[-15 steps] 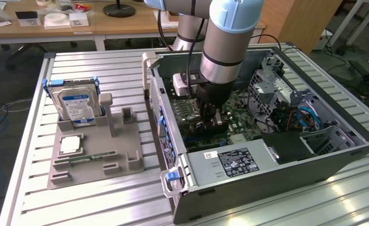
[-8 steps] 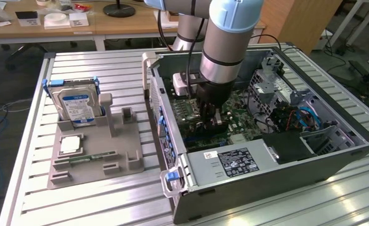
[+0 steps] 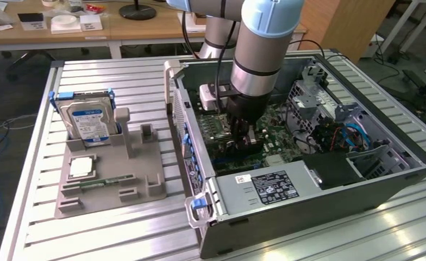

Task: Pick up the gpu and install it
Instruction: 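Insert the gpu into the slot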

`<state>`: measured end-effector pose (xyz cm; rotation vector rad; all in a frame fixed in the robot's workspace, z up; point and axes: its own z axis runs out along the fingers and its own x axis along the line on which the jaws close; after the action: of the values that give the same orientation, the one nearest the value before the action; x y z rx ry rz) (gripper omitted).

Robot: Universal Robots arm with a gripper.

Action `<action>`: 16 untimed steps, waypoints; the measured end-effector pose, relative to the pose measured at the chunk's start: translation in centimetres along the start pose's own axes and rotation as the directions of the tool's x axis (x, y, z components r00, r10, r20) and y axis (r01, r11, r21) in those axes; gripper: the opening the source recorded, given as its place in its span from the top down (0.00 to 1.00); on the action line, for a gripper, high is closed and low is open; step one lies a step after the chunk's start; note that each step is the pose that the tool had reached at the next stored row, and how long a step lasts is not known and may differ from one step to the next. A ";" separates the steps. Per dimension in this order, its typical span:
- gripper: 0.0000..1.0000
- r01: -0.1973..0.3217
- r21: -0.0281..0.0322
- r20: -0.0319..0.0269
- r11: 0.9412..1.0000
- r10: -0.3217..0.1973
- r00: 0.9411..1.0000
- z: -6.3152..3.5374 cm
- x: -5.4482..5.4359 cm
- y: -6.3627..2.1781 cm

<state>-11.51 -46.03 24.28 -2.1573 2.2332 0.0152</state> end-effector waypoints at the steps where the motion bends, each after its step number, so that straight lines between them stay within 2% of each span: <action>1: 0.73 0.000 0.000 0.000 1.000 0.000 1.000 0.00 0.0 0.00; 5: 0.72 -0.001 0.001 0.002 1.000 0.001 1.000 0.07 0.0 0.03; 6: 0.66 -0.001 0.000 0.001 1.000 0.001 1.000 0.04 0.0 0.02; 16: 0.66 0.000 -0.002 0.000 1.000 0.000 1.000 0.00 0.0 -0.17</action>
<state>-11.34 -46.03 24.29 -2.1581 2.2341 0.0170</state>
